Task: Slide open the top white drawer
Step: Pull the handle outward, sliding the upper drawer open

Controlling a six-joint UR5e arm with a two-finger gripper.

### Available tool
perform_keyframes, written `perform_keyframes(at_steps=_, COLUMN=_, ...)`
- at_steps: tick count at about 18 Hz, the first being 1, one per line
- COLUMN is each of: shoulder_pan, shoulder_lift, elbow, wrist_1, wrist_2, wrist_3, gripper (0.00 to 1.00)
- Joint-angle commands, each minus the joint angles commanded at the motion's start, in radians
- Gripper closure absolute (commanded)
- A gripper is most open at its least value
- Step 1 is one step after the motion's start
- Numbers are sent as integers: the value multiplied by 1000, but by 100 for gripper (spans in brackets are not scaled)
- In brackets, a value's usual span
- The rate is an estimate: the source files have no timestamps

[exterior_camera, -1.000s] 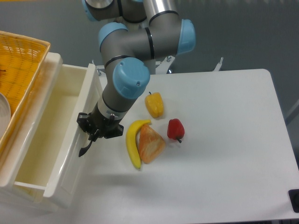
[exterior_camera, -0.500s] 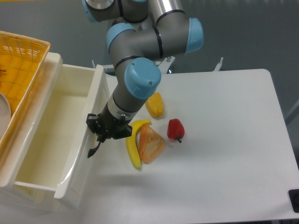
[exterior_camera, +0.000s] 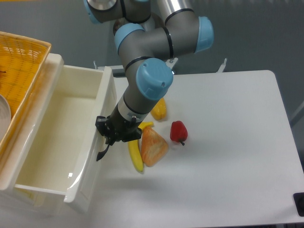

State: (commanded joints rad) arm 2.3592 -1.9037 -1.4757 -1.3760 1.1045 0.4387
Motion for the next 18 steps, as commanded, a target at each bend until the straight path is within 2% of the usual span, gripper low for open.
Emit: perform_keyframes(at_steps=18, shoulder_pan=40, shoulder_lift=-2, elbow=-2, wrist_1=-2, wrist_2=-2, wrist_3=28, gripper=84)
